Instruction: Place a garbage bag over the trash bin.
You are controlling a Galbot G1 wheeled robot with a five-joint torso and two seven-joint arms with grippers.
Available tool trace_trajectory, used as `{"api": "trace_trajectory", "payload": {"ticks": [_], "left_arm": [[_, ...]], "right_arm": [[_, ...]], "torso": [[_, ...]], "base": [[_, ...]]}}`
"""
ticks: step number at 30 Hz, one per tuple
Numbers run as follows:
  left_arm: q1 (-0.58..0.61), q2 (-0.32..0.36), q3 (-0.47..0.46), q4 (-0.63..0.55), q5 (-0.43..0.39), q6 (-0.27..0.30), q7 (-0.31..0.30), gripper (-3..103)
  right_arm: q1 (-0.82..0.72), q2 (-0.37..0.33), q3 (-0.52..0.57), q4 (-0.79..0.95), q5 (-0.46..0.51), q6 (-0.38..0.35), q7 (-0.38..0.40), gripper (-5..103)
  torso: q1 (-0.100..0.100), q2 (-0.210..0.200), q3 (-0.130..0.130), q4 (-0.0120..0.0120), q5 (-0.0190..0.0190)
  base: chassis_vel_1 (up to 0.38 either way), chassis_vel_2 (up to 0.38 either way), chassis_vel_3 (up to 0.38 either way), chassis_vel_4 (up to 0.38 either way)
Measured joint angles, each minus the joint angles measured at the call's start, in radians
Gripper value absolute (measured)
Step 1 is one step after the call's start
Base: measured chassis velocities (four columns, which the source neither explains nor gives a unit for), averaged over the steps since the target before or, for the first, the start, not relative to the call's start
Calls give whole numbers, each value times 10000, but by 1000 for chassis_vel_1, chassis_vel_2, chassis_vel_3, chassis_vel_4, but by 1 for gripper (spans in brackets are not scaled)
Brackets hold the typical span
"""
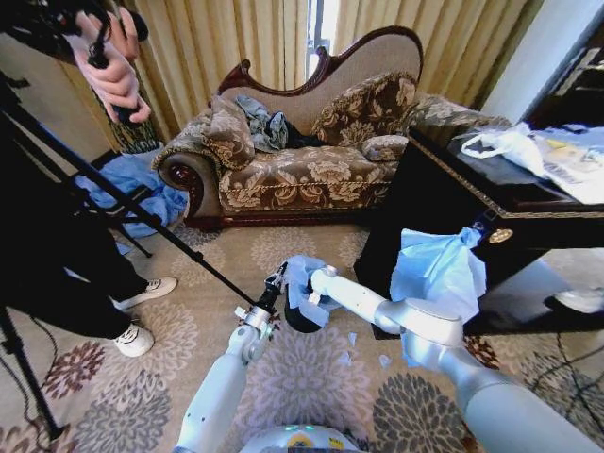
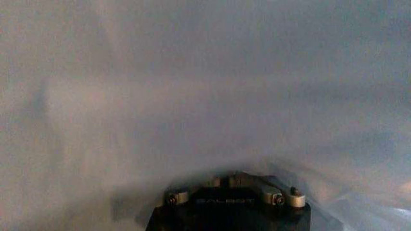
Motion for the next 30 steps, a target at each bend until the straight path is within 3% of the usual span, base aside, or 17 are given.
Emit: {"api": "trace_trajectory", "payload": {"ticks": [6, 14, 21, 24, 28, 30], "left_arm": [[-137, 122, -15, 262, 208, -70, -68, 0], [-357, 486, 274, 808, 1278, -223, 83, 0], [-433, 648, 498, 809, 1899, -323, 155, 0], [-436, 716, 549, 776, 2048, -343, 151, 0], [-510, 901, 587, 808, 2165, -368, 113, 0], [-553, 924, 586, 872, 2148, -368, 78, 0]], "right_arm": [[-115, 129, 120, -314, -10, -154, 236, 0], [-207, -30, 290, -167, 343, -582, 701, 0], [99, -273, 328, 453, 942, -730, 705, 27], [203, -365, 375, 654, 1149, -776, 704, 32], [422, -622, 407, 993, 1416, -791, 610, 54], [486, -721, 370, 1070, 1455, -751, 545, 59]], "torso": [[0, 0, 0, 0, 2], [0, 0, 0, -1, 2], [0, 0, 0, 0, 2], [0, 0, 0, 0, 2], [0, 0, 0, 1, 2], [0, 0, 0, 1, 2]], "base": [[0, 0, 0, 0], [0, 0, 0, 0], [0, 0, 0, 0], [0, 0, 0, 0], [0, 0, 0, 0], [0, 0, 0, 0]]}}
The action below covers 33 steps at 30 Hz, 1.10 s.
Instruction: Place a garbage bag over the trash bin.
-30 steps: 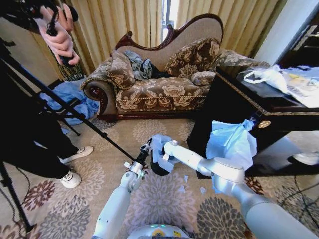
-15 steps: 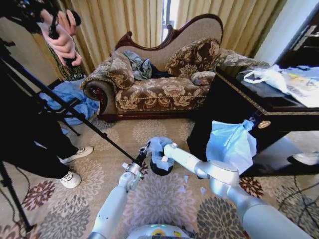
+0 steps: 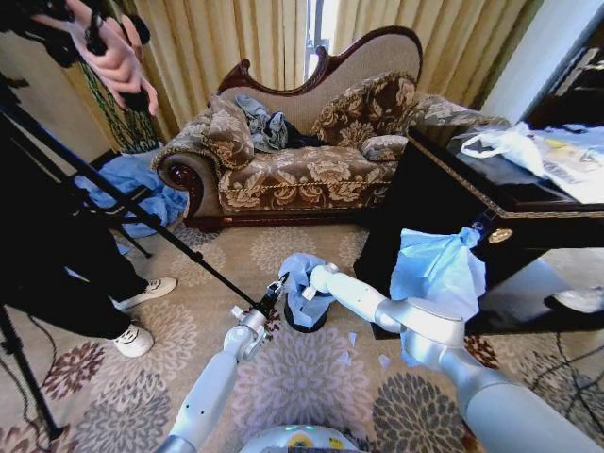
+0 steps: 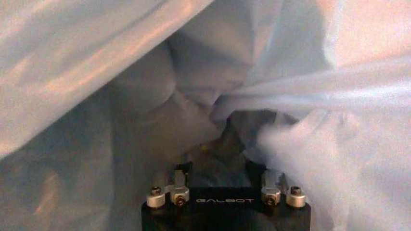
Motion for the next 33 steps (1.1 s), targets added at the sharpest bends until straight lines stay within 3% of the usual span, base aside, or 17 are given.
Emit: {"api": "trace_trajectory", "payload": {"ticks": [1, 3, 6, 7, 10, 21, 33], "left_arm": [[-35, 9, -1, 58, -12, 3, -34, 0], [-65, 9, -8, 92, -46, 6, -59, 0], [-189, -70, -98, 171, -300, 23, -261, 0], [-189, -70, -98, 171, -300, 23, -261, 0], [-261, -149, -187, 73, -597, 64, -505, 0], [-337, -187, -244, -197, -955, 162, -1042, 0], [-632, -289, -121, 228, -802, 133, -1491, 0]], "right_arm": [[51, -90, -58, 84, 51, 35, -74, 65], [112, -186, -146, 177, 117, 92, -151, 65], [245, -427, -412, 375, 273, 466, -487, 82], [245, -427, -412, 375, 273, 466, -487, 82], [242, -534, -626, 601, 367, 847, -777, 96], [373, -656, -644, 1158, 984, 1455, -1369, 100], [687, -1610, -920, 2519, 1874, 1485, -2027, 100]], "torso": [[0, 0, 1, 0, 0], [1, 0, 1, 0, 0], [0, 0, 0, -1, -1], [0, 0, 0, -1, -1], [0, 0, 0, -1, 0], [0, 0, 0, 1, 1], [0, 0, 0, -1, 1]], "base": [[0, 0, 0, 0], [0, 0, 0, 0], [0, 0, 0, 0], [0, 0, 0, 0], [0, 0, 0, 0], [0, 0, 0, 0], [0, 0, 0, 0]]}}
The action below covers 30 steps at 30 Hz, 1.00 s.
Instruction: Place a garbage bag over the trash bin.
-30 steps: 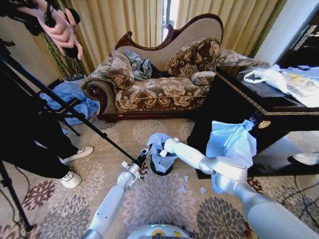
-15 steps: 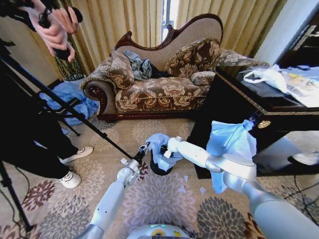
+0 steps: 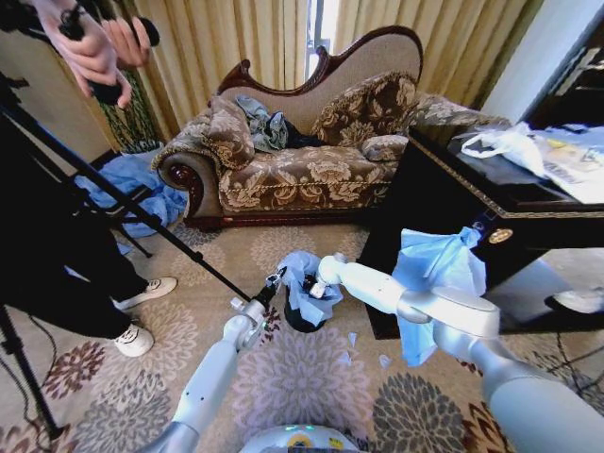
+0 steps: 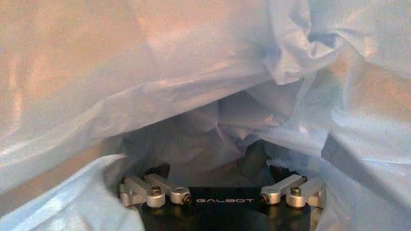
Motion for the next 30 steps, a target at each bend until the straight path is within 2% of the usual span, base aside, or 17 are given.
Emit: {"api": "trace_trajectory", "payload": {"ticks": [6, 9, 12, 17, 21, 30], "left_arm": [[-195, -67, 37, 225, 134, -3, -386, 0], [-234, -53, 60, 265, 247, -3, -589, 0], [-232, -19, 37, 208, 282, -6, -688, 0], [-238, 2, 3, 150, 286, -8, -795, 0], [-159, -11, 1, -41, 286, -5, -874, 0], [73, 140, 1, -451, 246, 28, -954, 0]], "right_arm": [[67, -511, 142, 733, 362, -64, -340, 100], [127, -967, 230, 1258, 810, -245, -435, 100], [145, -1106, 354, 1376, 1277, -296, -535, 100], [145, -1122, 542, 1269, 1920, -121, -1013, 100], [92, -1016, 721, 1201, 2783, 89, -1738, 100], [286, -1169, 1420, 1321, 4033, 140, -2142, 100]], "torso": [[0, 0, 0, 2, 0], [0, 0, 0, -2, 0], [0, 0, 0, -2, 0], [0, 0, 0, 3, 0], [0, 0, 0, 1, 0], [0, 0, 0, 0, -1]], "base": [[0, 0, 0, 0], [0, 0, 0, 0], [0, 0, 0, 0], [0, 0, 0, 0], [0, 0, 0, 0], [0, 0, 0, 0]]}}
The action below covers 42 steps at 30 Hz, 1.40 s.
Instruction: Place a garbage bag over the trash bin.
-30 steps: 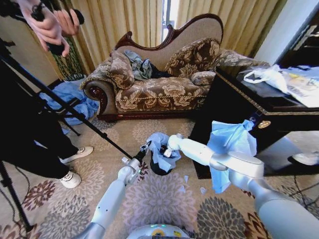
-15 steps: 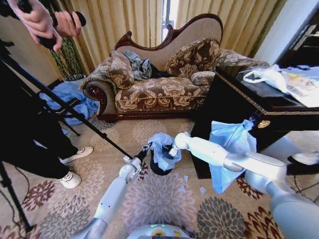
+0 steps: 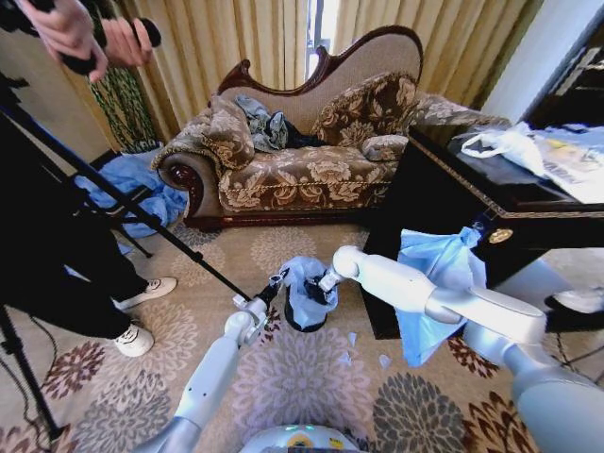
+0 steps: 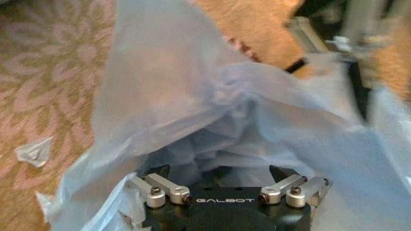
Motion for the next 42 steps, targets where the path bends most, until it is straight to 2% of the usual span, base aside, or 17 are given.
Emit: {"api": "trace_trajectory", "payload": {"ticks": [6, 13, 15, 16, 18, 21, 26, 30, 35, 37, 38, 40, 41, 42], "left_arm": [[15, 73, -28, -33, -13, 19, -13, 0], [-7, 76, 51, 76, 124, 28, -8, 0], [-3, 62, 90, 99, 186, 29, 2, 0], [-3, 62, 90, 99, 186, 29, 2, 0], [13, 60, 105, 99, 221, 29, 12, 0], [24, 74, 121, 99, 249, 29, 12, 0], [-8, 105, 142, 161, 276, 29, 12, 0], [-53, 110, 169, 236, 336, 30, 12, 0], [-64, 160, 320, 278, 598, 31, 97, 0], [-66, 203, 375, 287, 744, 30, 151, 0], [-66, 203, 375, 287, 744, 30, 151, 0], [-68, 236, 395, 284, 808, 30, 171, 0], [-69, 270, 407, 270, 835, 30, 175, 0], [-69, 270, 407, 270, 835, 30, 175, 0]], "right_arm": [[190, -267, 378, 216, 692, -83, -209, 100], [187, -1033, 451, 807, 1905, -569, -866, 100], [135, -1431, 539, 940, 2772, -979, -1142, 100], [135, -1431, 539, 940, 2772, -979, -1142, 100], [17, -1807, 679, 1005, 3782, -1387, -1294, 100], [-331, -2286, 1022, 1246, 4762, -1949, -1365, 100], [-769, -2694, 1312, 1530, 5425, -2382, -1314, 100], [-1504, -3118, 1899, 1827, 5866, -2711, -934, 100], [-2590, -3807, 2887, 2328, 6514, -3132, -24, 100], [-3201, -4156, 3351, 2692, 7113, -3393, 579, 100], [-3201, -4156, 3351, 2692, 7113, -3393, 579, 100], [-3590, -4334, 3635, 2947, 7549, -3604, 880, 100], [-4080, -4536, 3940, 3292, 8142, -3828, 1165, 100], [-4080, -4536, 3940, 3292, 8142, -3828, 1165, 100]], "torso": [[0, 0, 0, 2, 0], [0, 0, 0, 1, 1], [0, 0, 0, 1, 2], [0, 0, 0, 1, 2], [0, 0, 0, 0, 2], [0, 0, 0, -1, 1], [0, 0, -1, 0, 2], [0, 0, 0, 2, 3], [-1, 2, -1, -2, 0], [0, 2, 0, 0, 1], [0, 2, 0, 0, 1], [0, 2, -1, -1, 2], [-1, 2, -1, 0, 1], [-1, 2, -1, 0, 1]], "base": [[0, 0, 0, 0], [0, 0, 0, 0], [0, 0, 0, 0], [0, 0, 0, 0], [0, 0, 0, 0], [0, 0, 0, 0], [0, 0, 0, 0], [0, 0, 0, 0], [0, 0, 0, 0], [0, 0, 0, 0], [0, 0, 0, 0], [0, 0, 0, 0], [0, 0, 0, 0], [0, 0, 0, 0]]}}
